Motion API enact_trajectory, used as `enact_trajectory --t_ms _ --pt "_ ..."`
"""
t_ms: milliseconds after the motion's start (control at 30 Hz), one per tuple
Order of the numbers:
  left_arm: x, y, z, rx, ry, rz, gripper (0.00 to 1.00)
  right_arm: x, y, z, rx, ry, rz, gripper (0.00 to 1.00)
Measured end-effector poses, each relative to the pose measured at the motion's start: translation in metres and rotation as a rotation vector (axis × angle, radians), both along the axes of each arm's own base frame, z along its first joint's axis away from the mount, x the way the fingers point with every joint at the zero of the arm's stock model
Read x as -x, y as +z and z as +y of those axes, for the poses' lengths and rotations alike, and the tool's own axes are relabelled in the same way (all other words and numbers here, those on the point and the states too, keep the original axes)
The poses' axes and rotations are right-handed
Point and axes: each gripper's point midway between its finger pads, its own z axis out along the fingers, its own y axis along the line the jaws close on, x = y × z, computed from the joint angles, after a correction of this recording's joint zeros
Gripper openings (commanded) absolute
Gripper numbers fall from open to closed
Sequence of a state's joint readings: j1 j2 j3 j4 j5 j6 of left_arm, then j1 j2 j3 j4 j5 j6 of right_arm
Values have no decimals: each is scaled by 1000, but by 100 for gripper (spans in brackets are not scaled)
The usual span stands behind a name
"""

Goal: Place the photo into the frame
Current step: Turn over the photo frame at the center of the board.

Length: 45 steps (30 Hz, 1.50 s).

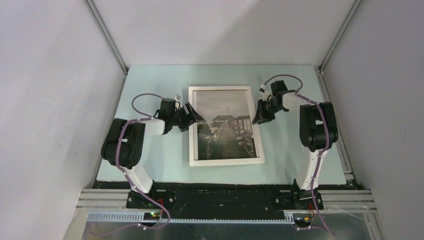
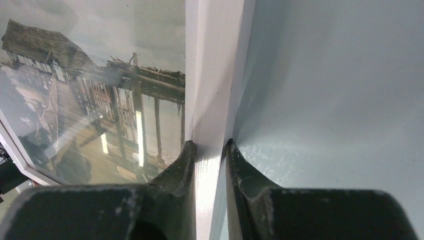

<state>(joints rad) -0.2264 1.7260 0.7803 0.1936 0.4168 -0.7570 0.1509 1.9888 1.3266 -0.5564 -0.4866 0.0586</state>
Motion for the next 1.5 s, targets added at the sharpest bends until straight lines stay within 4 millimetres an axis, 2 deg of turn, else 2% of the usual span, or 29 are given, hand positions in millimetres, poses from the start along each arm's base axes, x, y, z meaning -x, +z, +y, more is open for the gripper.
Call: enact_trajectory --t_ms 100,233,533,900,1067,1333,1500 --pt "-4 4 -1 1 -7 -16 92 -1 0 -3 2 -6 -2 0" --pt "-7 7 -1 -6 -12 -27 99 -2 0 -6 2 -16 -3 0" --pt "-15 9 6 -76 -7 -30 100 -3 -1 -27 38 -70 -26 0" --pt "-23 8 26 -220 -1 -13 100 3 0 -56 57 -172 -44 0" --pt "-23 8 30 -248 -14 -9 100 5 0 -58 74 -195 -52 0" --pt "-37 13 28 -292 -79 -43 100 5 0 -57 69 -230 -55 0" --pt "-38 15 30 -323 -122 -59 100 5 1 -53 64 -248 -61 0"
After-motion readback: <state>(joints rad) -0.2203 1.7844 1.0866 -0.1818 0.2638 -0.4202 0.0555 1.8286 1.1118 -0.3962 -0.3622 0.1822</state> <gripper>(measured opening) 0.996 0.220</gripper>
